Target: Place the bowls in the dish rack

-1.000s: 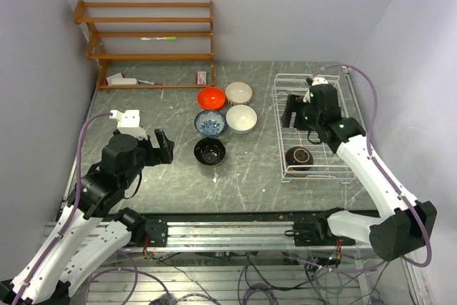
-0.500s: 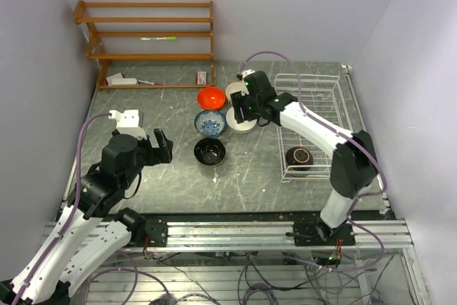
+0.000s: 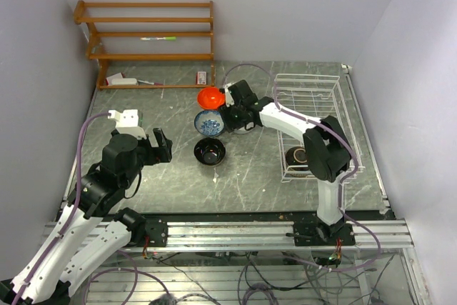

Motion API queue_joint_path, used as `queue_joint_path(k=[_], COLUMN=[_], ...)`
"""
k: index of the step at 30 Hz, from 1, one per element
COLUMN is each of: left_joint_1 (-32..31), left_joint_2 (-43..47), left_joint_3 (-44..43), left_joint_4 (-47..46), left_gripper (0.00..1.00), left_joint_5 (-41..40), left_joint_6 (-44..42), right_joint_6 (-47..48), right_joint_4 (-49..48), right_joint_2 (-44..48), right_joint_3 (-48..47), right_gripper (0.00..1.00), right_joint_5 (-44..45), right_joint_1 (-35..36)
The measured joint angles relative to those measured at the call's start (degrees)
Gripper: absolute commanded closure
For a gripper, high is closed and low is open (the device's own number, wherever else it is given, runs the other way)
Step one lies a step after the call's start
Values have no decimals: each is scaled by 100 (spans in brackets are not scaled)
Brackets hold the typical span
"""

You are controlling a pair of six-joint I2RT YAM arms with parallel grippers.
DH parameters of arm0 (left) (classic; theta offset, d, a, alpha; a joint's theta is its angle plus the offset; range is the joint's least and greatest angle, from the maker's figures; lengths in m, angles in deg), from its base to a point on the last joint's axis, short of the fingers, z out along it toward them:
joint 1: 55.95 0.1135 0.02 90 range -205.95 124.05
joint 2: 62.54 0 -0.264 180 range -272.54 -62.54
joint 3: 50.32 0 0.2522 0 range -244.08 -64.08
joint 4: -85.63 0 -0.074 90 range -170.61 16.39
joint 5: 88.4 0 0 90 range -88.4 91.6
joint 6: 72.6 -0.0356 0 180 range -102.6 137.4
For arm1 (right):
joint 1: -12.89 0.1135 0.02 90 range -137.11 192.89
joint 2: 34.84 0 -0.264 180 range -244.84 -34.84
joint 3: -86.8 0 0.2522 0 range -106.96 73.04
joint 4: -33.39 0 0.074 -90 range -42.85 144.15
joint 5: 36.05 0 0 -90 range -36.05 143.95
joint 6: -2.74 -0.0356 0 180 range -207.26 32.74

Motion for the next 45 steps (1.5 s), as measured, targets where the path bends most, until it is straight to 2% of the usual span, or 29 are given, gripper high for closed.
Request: queue_joint_path(k=[2,4,9,15,19,22,26,30,38,45], left_joint_1=[0,0,-2,-2,-11,-11,-11,-11,-26,-35], left_joint_2=[-11,-26,-33,-26,-22,-20,17,66,66,63], left_joint_3=[0,0,0,0,0,0,0,0,0,0], left_joint_4=[0,0,0,2,2,2,2,0,2,2], left_gripper=[1,1,1,1,1,1,1,1,1,1], left_joint_5=[-2,-2,-2,-2,-2,-2,-4,-4,-4,-4], left_joint_6=[2,4,4,4,4,4,13,22,22,20], right_joint_6=[11,26,11,24,9,-63,-302,-693,-2153,-4138], right_joint_4=[-26,-50,-52,-116,-155,-92,-219,-708,-2739,-5075], right_joint_2=[-79,-170,-404,-413,-323,-157,365,1283,3110,3270], right_joint_3=[0,-17,-59,-133,-166,-160,-22,472,1923,3023], right_gripper=[64,70,77,94,100,100,100,100,100,100], right_joint_5=[4,52,354,660,680,450,-317,-1283,-3436,-4983], right_joint_1=[20,31,101,162,133,101,-15,-391,-2065,-3410])
